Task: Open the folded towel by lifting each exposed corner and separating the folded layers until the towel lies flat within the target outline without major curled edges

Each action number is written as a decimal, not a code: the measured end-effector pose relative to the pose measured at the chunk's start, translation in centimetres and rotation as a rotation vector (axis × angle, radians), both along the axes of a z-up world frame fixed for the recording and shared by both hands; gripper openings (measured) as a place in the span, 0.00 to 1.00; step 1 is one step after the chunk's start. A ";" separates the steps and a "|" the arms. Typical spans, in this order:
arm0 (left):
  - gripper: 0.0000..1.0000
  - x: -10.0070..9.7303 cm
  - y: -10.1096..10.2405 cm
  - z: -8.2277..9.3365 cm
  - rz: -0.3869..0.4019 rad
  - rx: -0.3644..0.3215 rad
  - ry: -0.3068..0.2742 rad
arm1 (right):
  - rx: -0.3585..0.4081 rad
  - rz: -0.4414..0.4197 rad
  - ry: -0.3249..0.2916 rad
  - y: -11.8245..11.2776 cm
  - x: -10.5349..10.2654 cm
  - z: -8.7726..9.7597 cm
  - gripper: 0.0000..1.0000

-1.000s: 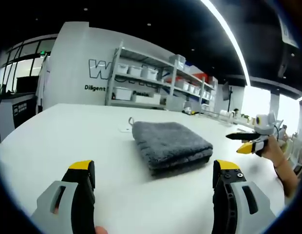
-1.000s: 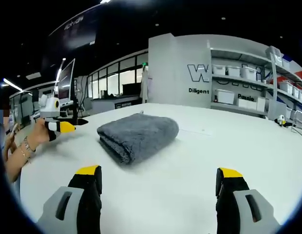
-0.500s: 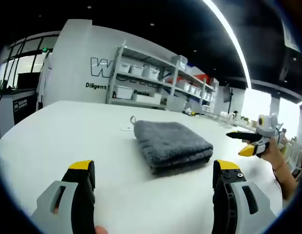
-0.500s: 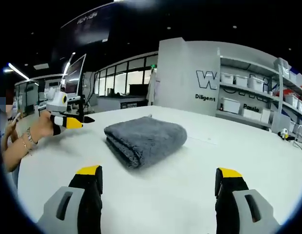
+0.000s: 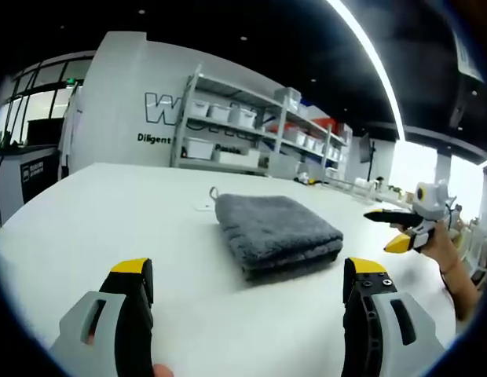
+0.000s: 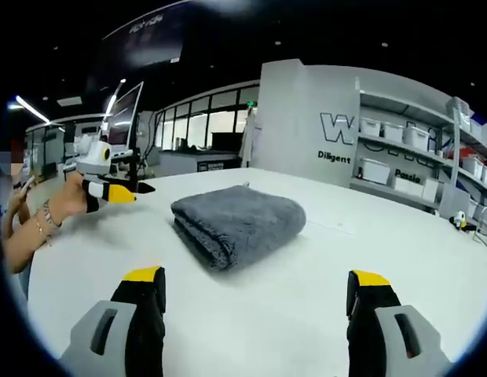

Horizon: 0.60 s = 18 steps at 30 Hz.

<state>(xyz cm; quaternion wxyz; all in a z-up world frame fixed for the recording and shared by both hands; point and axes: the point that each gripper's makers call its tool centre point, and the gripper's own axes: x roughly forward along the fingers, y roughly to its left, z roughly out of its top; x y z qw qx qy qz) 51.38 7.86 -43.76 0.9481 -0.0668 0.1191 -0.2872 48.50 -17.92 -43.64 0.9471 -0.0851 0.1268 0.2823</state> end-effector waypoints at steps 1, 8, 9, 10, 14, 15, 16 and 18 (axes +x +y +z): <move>0.99 0.0 0.0 0.0 0.000 0.000 0.002 | 0.000 -0.002 0.002 -0.1 0.0 0.0 0.97; 0.99 0.1 0.1 -0.1 0.001 0.000 0.008 | 0.001 -0.003 0.001 -0.1 -0.1 0.0 0.97; 0.99 0.1 0.1 -0.1 0.002 0.001 0.009 | 0.002 -0.002 0.001 0.0 -0.1 0.1 0.97; 0.99 0.0 0.1 -0.1 0.001 0.002 0.009 | 0.003 0.003 -0.004 0.1 -0.1 0.2 0.97; 0.99 0.0 0.3 -0.4 0.012 0.012 0.018 | -0.001 0.005 -0.020 0.2 -0.2 0.6 0.97; 0.99 0.0 0.3 -0.4 0.013 0.012 0.019 | -0.001 0.005 -0.022 0.2 -0.2 0.6 0.97; 0.99 0.0 0.2 -0.5 0.014 0.011 0.022 | 0.003 0.005 -0.023 0.3 -0.2 0.7 0.97; 0.99 0.0 0.2 -0.6 0.015 0.013 0.023 | 0.006 0.005 -0.022 0.4 -0.3 0.7 0.97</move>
